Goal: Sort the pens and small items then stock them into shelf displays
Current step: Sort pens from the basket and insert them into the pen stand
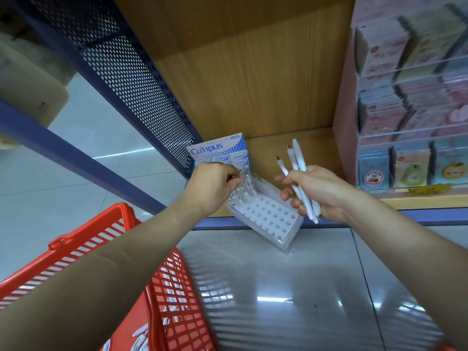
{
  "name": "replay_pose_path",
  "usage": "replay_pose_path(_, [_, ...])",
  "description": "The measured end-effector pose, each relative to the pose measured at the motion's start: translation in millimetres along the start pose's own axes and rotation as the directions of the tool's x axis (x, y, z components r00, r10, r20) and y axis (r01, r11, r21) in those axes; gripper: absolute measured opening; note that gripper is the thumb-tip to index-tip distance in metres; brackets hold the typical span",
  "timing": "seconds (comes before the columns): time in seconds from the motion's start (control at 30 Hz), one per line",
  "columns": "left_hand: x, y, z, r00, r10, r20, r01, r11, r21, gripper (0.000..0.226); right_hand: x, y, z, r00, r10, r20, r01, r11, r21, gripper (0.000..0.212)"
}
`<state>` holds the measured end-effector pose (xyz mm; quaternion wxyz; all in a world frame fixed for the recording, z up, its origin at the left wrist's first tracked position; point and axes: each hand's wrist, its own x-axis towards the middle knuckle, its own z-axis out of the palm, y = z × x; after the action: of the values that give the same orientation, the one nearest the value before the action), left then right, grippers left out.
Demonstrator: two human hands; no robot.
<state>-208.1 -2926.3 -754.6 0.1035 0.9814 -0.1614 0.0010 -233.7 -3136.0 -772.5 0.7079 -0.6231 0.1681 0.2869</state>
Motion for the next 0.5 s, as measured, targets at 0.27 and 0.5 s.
replay_pose_path(0.27, [9,3,1,0.995,-0.078,0.067,0.083,0.994,-0.075,0.022,-1,1,1,0.996,-0.006,0.092,0.003,0.999,0.040,0.011])
replay_pose_path(0.5, [12,6,13,0.996,-0.072,0.045,0.074,0.996,-0.042,0.011,1,1,0,0.992,-0.094,0.082,0.097,0.994,-0.040,0.012])
